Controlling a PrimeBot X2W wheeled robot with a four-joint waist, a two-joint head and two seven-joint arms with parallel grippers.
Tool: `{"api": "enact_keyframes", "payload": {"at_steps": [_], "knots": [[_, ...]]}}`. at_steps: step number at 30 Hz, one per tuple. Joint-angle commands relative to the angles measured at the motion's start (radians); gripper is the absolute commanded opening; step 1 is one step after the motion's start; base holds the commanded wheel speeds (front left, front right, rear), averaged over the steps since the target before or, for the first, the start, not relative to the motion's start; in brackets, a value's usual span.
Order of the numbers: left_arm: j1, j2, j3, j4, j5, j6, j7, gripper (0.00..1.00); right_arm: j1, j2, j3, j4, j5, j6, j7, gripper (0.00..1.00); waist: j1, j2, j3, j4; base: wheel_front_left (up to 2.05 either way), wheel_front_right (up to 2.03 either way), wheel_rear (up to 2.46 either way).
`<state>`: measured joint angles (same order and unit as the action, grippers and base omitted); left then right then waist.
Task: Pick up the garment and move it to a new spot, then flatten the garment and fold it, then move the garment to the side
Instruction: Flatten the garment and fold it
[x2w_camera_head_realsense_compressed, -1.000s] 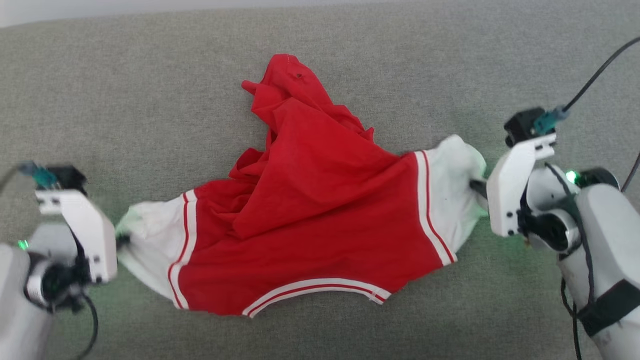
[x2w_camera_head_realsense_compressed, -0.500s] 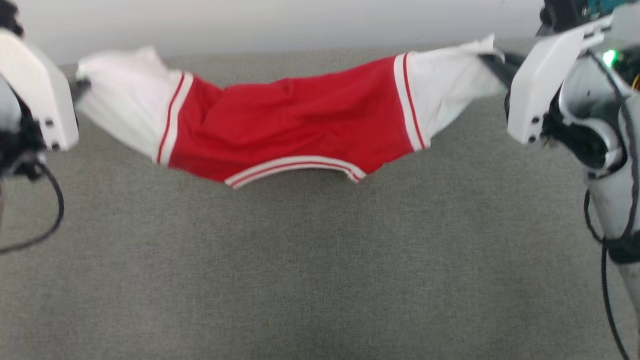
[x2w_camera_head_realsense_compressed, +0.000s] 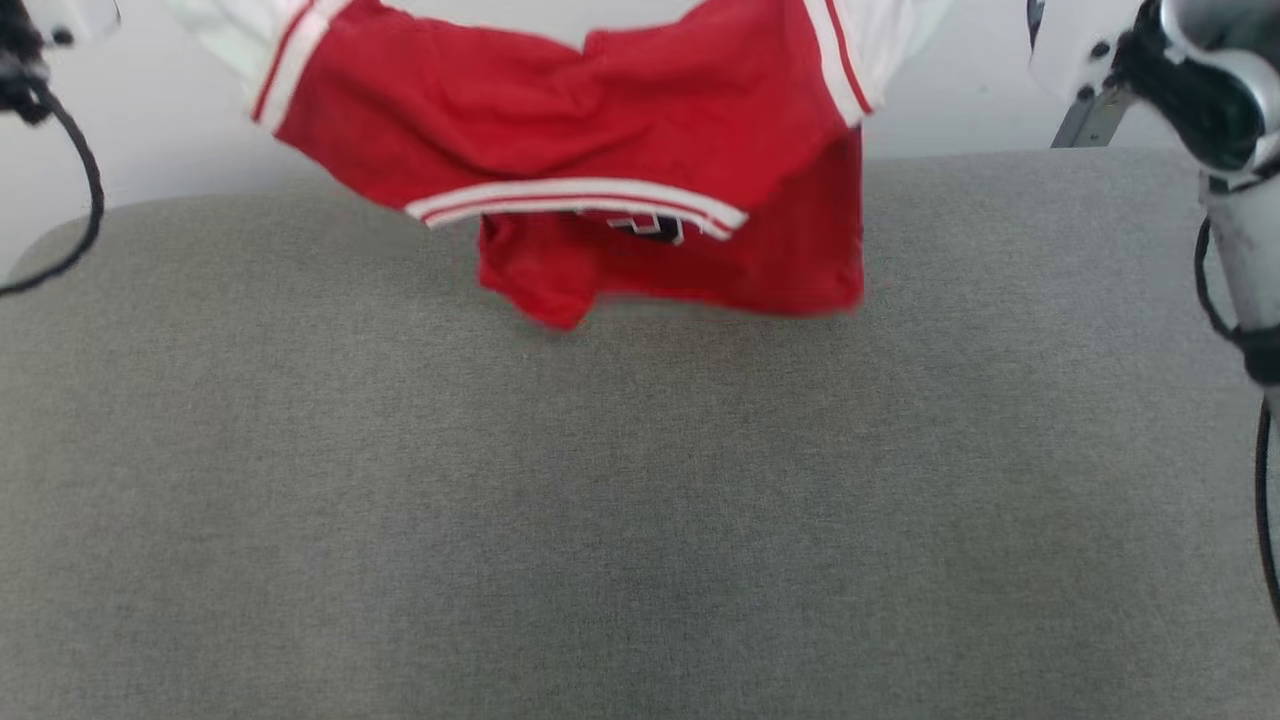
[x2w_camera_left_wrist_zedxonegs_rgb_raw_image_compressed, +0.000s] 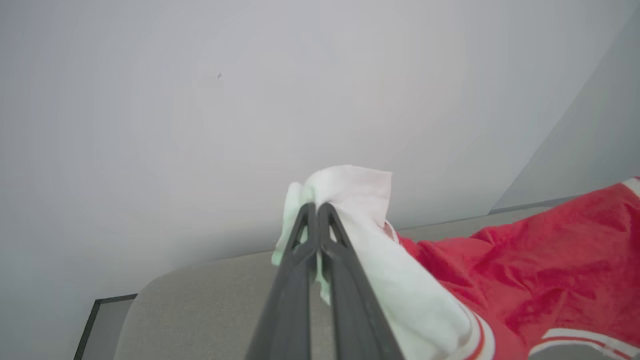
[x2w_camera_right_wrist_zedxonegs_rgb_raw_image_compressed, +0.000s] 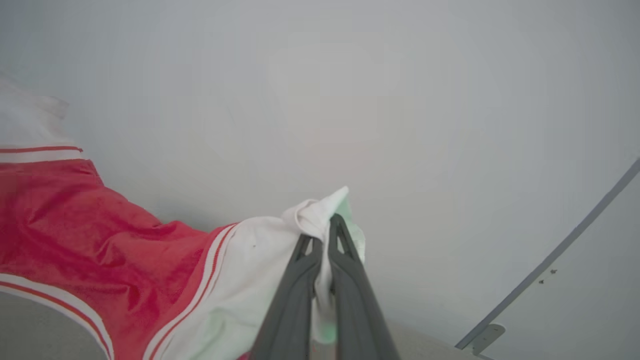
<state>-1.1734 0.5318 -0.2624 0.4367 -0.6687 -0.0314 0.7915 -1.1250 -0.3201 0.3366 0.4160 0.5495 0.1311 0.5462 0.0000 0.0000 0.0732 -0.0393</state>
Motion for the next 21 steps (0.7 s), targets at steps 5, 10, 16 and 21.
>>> {"api": "enact_keyframes", "payload": {"at_steps": [5, 10, 16, 21], "knots": [[-0.079, -0.021, -0.007, 0.07, 0.015, -0.018, -0.046, 0.0, -0.069, 0.011, 0.025, 0.061, -0.009, -0.001, -0.033, 0.0, 0.0, 0.0, -0.003, 0.0, 0.0, 0.0, 0.0], [-0.14, -0.045, -0.019, 0.137, 0.022, -0.04, -0.085, 0.0, -0.118, 0.021, 0.041, 0.127, -0.007, -0.001, -0.073, 0.0, 0.0, 0.0, 0.014, 0.002, 0.0, 0.0, 0.0], [-0.216, -0.067, -0.023, 0.211, 0.032, -0.06, -0.184, 0.0, -0.204, 0.047, 0.034, 0.248, -0.043, -0.001, -0.166, 0.0, 0.0, 0.0, 0.092, 0.004, 0.0, 0.0, 0.0], [-0.304, -0.082, -0.033, 0.291, 0.051, -0.074, -0.293, 0.0, -0.31, 0.072, 0.022, 0.394, -0.126, -0.001, -0.291, 0.0, 0.0, 0.0, 0.183, 0.009, 0.0, 0.0, 0.0]]}}
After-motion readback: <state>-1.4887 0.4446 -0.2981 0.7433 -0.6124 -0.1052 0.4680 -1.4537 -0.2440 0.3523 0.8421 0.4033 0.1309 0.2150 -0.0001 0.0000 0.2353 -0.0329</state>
